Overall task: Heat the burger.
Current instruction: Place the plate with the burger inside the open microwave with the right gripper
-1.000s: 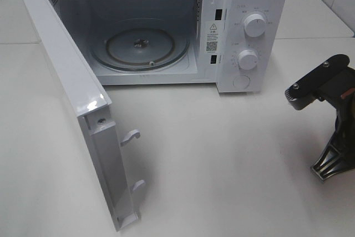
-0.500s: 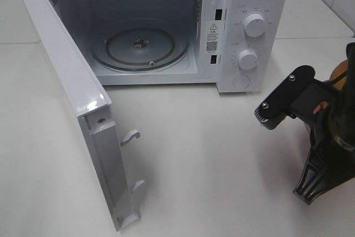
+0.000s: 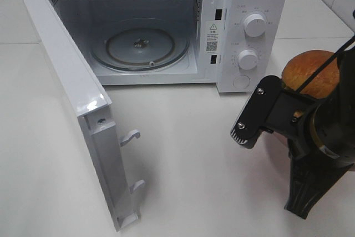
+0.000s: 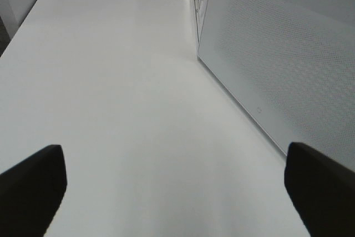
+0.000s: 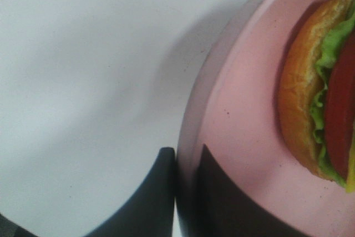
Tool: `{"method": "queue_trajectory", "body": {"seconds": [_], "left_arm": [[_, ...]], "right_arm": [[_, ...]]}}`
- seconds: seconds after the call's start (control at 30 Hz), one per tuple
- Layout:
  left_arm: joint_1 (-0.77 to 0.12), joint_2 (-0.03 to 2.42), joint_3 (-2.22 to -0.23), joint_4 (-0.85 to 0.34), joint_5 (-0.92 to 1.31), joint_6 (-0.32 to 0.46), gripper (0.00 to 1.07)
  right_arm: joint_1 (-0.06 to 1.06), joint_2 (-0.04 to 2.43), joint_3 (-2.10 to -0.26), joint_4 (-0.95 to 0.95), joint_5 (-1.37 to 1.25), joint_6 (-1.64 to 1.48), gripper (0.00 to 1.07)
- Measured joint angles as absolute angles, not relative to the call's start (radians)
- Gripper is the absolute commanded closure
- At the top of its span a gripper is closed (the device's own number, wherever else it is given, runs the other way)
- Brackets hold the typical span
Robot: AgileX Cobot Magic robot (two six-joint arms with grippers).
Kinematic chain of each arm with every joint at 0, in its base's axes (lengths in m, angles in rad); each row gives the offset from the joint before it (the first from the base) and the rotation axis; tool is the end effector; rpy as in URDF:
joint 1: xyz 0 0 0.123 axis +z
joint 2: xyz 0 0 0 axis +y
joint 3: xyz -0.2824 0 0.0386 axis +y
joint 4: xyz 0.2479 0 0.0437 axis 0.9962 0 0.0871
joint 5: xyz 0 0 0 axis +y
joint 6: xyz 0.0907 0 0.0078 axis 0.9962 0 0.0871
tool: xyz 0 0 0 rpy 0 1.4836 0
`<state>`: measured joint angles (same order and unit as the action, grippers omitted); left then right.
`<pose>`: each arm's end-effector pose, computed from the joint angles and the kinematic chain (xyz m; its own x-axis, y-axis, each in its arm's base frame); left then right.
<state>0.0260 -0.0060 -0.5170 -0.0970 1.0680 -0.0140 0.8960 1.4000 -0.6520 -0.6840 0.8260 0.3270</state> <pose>-0.0081 -0.0079 0.2815 -0.4423 -0.0721 -0.8940 0.0234 0.9955 -0.0919 0.1694 0.1440 0.1924 -0.4897 -0.8628 -0.1257 -0.7288 0.4842 -0.4842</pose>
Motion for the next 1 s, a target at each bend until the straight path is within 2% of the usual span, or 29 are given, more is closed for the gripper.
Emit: {"method": "queue_trajectory", "body": {"seconds": [1.0], "left_arm": [[0.026, -0.006, -0.517, -0.097, 1.068, -0.014, 0.07]], "right_arm": [[0.896, 1.400, -0.649, -0.738, 0.607, -0.156, 1.07]]}}
